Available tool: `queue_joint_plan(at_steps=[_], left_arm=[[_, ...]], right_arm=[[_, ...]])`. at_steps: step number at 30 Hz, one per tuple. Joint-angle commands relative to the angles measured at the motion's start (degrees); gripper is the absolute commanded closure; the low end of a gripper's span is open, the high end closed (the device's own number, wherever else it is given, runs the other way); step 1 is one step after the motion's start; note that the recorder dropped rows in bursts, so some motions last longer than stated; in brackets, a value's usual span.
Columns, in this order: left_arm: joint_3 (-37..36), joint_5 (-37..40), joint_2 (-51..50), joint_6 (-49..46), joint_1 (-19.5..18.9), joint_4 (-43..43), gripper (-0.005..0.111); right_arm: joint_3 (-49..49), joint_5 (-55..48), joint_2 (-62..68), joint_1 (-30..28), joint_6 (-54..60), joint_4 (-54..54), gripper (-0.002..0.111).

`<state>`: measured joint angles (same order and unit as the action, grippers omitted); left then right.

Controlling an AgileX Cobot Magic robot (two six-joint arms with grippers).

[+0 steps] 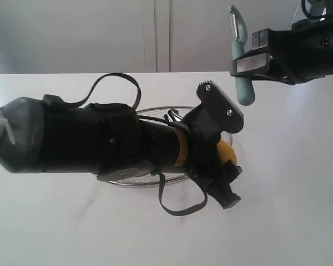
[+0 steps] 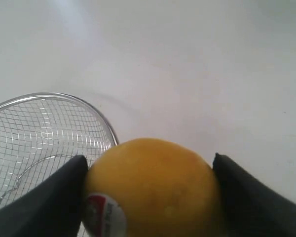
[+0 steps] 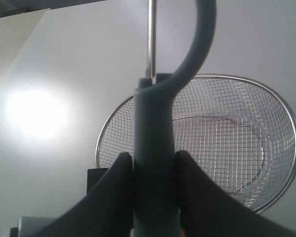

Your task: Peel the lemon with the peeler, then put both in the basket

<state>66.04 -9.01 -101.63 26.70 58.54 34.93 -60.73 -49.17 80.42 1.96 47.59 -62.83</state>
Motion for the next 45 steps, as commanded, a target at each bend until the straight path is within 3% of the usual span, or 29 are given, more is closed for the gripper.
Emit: queue_joint_plan(at_steps=[1,21,26,32,45], left_arm=[[-0.32,-0.20,0.99,0.78,-0.61,0.51,0.107],[-0.32,-2.93,6.29,10.09,-8.22,5.30,0.107],[-0.32,-6.98,6.29,22.24,-11.01,16.25,0.107],[-0.32,-20.82,6.29,45.01,-17.54,37.14,0.107],[-0.32,-33.78,6.29,52.41,-28.86,43.06,0.107]], right_arm=[[0.04,0.24,-0.54,-0.33,0.10,-0.30,0.108],[0.04,0.66,-0.54,-0.33,0.10,0.97,0.108],[0.04,0.66,-0.54,-0.33,0.10,0.97,0.108],[0.04,0.66,-0.33,-0.33,0.10,0.91,0.108],[0.04,0.66,-0.22,-0.33,0.10,1.03,0.108]])
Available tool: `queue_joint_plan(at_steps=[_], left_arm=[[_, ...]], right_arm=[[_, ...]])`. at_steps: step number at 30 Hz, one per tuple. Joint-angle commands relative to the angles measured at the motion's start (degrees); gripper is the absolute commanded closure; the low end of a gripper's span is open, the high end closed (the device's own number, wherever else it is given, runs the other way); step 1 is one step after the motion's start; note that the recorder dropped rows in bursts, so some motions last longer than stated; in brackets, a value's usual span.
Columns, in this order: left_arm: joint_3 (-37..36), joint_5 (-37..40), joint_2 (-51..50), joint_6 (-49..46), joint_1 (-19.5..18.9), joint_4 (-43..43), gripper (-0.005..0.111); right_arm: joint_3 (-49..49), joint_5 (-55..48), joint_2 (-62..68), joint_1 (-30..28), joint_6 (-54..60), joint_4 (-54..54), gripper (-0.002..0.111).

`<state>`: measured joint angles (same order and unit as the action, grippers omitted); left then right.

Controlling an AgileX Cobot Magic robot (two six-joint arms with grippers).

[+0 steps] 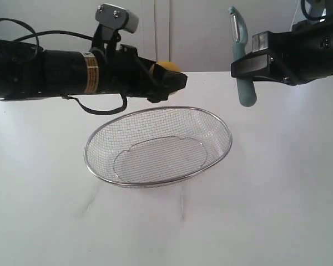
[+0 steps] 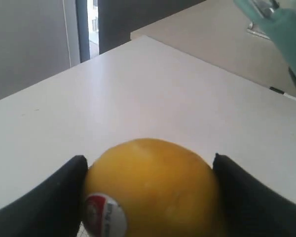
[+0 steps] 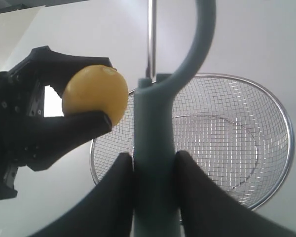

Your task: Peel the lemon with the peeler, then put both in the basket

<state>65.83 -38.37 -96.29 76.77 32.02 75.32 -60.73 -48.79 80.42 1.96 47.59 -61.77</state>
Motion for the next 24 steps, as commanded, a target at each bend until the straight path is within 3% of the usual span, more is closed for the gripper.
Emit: queue_joint_plan(at_steps=[1,7,11,18,24], left_arm=[[-0.10,-5.58,0.96,3.14,-3.00,3.27,0.107],[-0.10,-7.16,1.06,8.04,-5.68,9.22,0.107],[-0.10,-6.31,4.30,13.69,-6.17,19.70,0.107],[-0.10,-5.93,8.96,14.63,-6.17,21.45,0.107],[-0.10,-13.28,9.65,14.88,-6.17,24.63,0.107]], right_arm=[[0.04,0.28,0.02,-0.33,0.10,0.28,0.108],[0.04,0.14,1.24,-0.33,0.10,0.38,0.108],[0.04,-0.46,3.18,-0.33,0.10,0.38,0.108],[0.04,-0.98,4.94,-0.33,0.75,0.38,0.108],[0.04,-1.74,5.11,1.04,1.27,0.26,0.108]])
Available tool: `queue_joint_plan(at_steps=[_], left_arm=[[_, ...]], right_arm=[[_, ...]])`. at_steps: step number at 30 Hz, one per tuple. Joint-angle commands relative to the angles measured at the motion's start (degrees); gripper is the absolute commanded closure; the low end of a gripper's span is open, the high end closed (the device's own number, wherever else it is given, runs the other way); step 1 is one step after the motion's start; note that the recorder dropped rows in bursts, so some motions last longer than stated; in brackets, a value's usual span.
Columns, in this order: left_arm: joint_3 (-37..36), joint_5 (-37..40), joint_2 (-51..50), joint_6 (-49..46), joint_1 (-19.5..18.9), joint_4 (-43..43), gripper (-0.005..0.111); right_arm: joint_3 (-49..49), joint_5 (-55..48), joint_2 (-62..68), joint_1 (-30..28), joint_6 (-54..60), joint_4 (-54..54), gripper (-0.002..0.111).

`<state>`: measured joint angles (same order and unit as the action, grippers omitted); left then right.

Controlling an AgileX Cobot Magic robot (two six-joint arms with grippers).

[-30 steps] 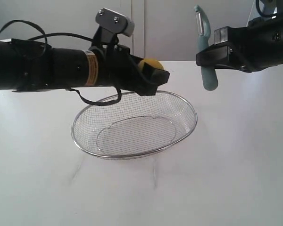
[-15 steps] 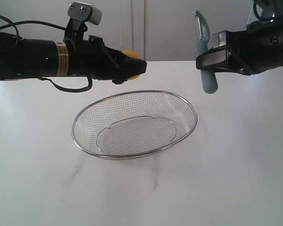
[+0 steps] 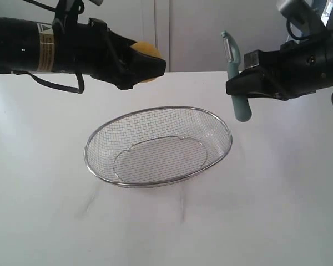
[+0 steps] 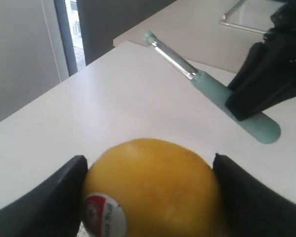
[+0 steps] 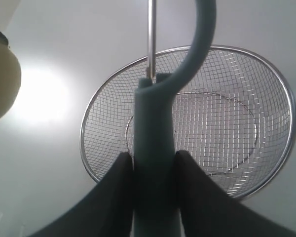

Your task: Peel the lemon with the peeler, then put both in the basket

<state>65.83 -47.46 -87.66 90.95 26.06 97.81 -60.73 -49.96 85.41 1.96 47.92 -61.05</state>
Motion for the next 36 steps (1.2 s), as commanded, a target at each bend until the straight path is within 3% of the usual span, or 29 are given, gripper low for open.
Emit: queue_joint_plan(at_steps=[1,7,24,36], left_arm=[[-0.40,-5.69,1.02,1.36,-0.20,2.13,0.107],[-4.01,-4.39,1.02,0.28,-0.20,2.13,0.107],[-4.12,-3.66,1.02,0.28,-0.20,2.13,0.107],[-4.12,-8.34,1.02,-3.49,-0.20,2.13,0.107]], right_arm=[[0.04,-0.70,0.12,1.60,1.34,-0.34,0.108],[0.17,-1.79,1.40,2.66,2.16,-0.46,0.108],[0.17,-5.47,6.69,6.43,3.08,-0.92,0.108],[0.17,-7.71,9.48,8.34,3.66,-3.39,0.108]])
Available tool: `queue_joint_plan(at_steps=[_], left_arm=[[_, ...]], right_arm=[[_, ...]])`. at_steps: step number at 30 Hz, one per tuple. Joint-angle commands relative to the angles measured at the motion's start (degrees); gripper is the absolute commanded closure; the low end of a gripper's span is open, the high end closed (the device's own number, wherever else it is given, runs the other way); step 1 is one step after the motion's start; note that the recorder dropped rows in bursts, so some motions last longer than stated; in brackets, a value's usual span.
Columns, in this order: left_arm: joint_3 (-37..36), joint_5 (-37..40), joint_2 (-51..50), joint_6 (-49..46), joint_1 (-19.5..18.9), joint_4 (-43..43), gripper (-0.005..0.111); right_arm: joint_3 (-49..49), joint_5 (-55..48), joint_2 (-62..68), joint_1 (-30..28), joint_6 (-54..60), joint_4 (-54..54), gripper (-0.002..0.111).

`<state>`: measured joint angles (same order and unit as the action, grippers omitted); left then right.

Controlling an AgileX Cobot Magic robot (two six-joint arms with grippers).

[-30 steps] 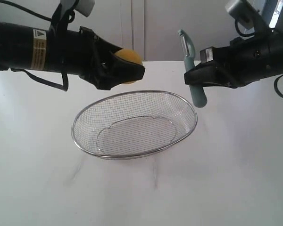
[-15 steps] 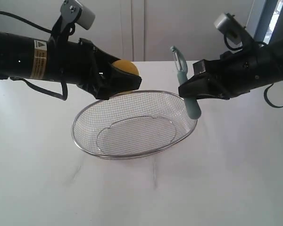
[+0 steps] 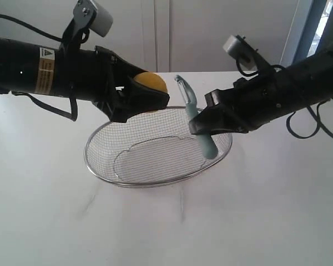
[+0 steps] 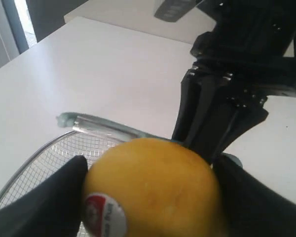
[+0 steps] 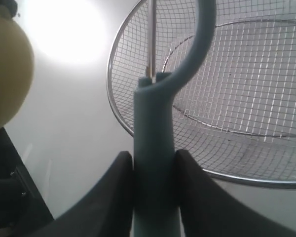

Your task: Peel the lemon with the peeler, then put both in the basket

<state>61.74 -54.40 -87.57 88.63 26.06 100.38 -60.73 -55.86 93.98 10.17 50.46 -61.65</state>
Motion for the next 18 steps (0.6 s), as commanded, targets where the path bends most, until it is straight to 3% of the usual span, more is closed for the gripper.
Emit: queue_joint_plan(at_steps=[1,18], left_arm=[[-0.04,-1.40,0.93,-1.43,-0.20,-0.44,0.107],[-0.04,-1.36,0.93,-1.90,-0.20,-0.44,0.107]], right_arm=[[0.17,-2.12,1.02,0.13,1.43,-3.13,0.108],[0.17,-8.87,1.12,0.13,1.85,-7.32,0.108]])
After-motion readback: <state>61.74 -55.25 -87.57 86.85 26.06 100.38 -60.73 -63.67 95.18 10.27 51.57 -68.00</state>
